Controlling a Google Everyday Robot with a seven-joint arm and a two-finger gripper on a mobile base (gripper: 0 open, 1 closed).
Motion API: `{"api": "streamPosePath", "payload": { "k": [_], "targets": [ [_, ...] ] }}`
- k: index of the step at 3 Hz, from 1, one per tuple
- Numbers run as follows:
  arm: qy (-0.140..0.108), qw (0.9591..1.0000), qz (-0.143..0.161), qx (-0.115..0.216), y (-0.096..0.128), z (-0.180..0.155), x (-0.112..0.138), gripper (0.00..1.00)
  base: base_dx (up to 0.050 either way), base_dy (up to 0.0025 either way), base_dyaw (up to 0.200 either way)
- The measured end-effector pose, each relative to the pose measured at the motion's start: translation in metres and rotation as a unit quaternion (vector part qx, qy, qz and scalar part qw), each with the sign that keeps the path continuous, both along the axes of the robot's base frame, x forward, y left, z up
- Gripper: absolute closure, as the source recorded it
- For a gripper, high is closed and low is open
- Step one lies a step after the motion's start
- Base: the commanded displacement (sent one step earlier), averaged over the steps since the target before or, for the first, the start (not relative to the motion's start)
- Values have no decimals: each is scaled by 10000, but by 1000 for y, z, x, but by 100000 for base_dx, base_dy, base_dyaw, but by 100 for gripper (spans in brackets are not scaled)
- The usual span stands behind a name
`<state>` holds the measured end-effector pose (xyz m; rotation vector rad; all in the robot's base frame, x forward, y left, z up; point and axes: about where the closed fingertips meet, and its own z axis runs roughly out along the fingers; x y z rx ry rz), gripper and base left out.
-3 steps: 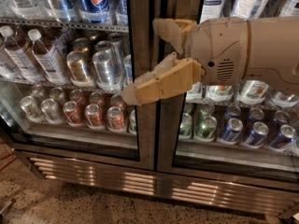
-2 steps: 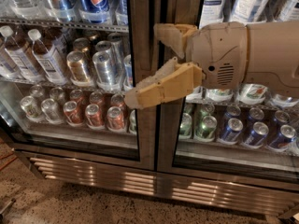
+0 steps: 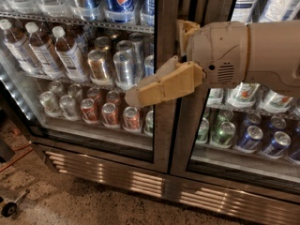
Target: Open left fridge door
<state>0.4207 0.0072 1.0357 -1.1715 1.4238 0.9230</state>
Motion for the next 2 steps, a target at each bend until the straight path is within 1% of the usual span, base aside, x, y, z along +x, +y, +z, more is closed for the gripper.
{"api": "streamPosePath", "payload": {
  "k": [1,2],
  "targets": [
    [0,10000,0,0,0,0,0,0,0,0,0],
    [0,10000,0,0,0,0,0,19,0,0,0]
  ]
}}
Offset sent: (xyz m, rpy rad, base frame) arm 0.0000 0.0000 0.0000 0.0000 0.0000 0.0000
